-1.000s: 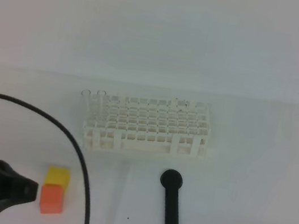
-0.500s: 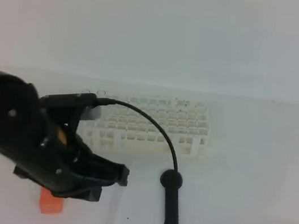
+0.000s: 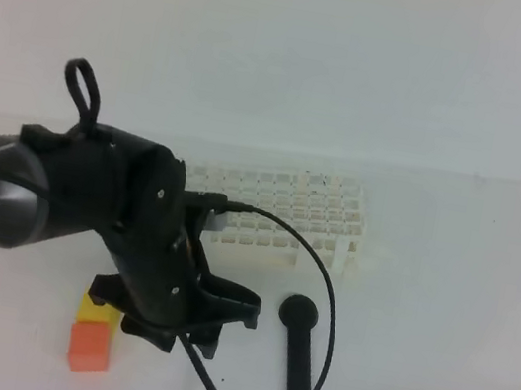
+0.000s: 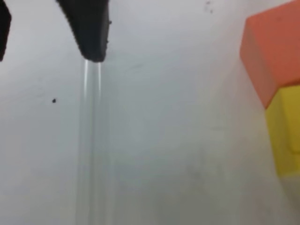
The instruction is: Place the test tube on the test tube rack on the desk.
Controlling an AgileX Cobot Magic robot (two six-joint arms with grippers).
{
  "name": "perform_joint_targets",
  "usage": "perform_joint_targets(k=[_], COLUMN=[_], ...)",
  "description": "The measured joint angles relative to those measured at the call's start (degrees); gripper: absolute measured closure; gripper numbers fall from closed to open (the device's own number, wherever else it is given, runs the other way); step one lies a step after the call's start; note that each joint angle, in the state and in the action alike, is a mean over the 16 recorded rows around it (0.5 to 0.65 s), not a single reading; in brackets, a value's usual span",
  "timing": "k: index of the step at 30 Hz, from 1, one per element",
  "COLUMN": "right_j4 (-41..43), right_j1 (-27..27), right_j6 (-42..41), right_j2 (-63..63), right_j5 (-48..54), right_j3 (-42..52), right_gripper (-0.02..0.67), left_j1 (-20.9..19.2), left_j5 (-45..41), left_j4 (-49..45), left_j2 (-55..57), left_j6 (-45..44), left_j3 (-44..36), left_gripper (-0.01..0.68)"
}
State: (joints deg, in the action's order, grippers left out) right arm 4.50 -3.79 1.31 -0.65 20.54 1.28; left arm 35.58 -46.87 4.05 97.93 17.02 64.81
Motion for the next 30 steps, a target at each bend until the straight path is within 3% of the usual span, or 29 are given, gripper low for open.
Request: perform_joint_targets(k=[5,9,30], right_j4=[0.0,0.0,0.0], right_j1=[0.0,0.0,0.0], right_j6=[0.0,0.0,0.0], right_j2=[0.0,0.0,0.0], right_j5=[0.0,0.0,0.0], right_j3=[0.0,0.0,0.0], right_gripper=[0.650,0.650,0.650], left_j1=[0.0,0.3,5.6], left_j5=[0.4,0.9,2.7], left_j4=[-0.4,-1.2,-10.0], left_j2=[4.0,6.2,11.6], left_j6=[1.9,1.8,12.0], left_j3=[0.8,0.9,1.0], left_gripper=[0.324,0.297,0.317])
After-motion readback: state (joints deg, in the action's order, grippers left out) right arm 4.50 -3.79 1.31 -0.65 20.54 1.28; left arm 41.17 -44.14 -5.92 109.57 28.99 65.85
